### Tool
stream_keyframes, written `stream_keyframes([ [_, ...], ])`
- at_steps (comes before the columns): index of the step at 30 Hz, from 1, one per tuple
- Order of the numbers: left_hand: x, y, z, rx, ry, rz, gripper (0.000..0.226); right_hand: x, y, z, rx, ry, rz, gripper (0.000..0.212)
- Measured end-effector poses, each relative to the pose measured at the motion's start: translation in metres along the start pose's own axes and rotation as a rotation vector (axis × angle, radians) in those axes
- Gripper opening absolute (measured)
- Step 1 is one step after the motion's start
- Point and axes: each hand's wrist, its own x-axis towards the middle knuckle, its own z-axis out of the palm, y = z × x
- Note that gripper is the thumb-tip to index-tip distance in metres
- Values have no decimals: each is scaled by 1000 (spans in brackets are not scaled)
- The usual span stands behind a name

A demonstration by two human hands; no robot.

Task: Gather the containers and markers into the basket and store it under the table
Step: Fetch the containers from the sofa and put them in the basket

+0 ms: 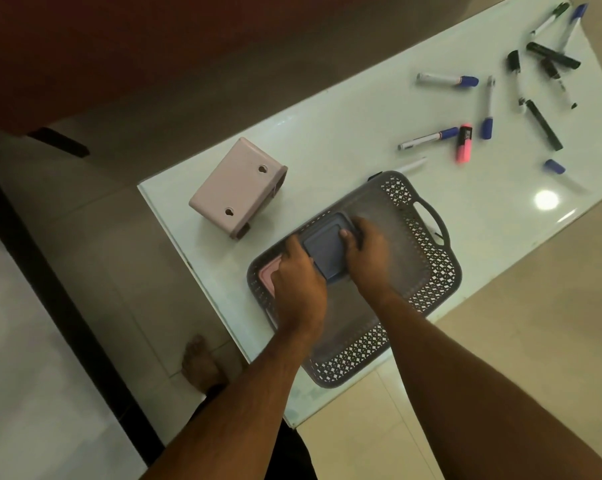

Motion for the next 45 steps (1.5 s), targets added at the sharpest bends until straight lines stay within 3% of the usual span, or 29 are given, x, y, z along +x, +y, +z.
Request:
stream_keyframes([
  [8, -1, -1, 0, 25, -14, 47, 54, 3, 6, 4, -21, -32, -11, 38],
  [14, -5, 1, -9, 51, 29, 53, 25, -8, -6, -10, -83, -56, -34, 35],
  [19, -2, 19, -45, 163, 27, 201, 26, -21, -31, -36, -160, 39, -77, 45],
  [23, 19, 47, -87, 285, 50, 374, 37, -20, -81, -65, -288, 62, -195, 54],
  [30, 103, 95, -189, 586, 172, 525, 61, 25, -191, -100, -493, 144, -388, 64],
  [37, 213, 139, -312, 578, 244, 583, 66, 96, -340, -115, -648, 237, -437, 67],
  [45, 328, 170, -460, 611, 269, 626, 68, 139, -510, -99, -624, 271, -355, 71],
])
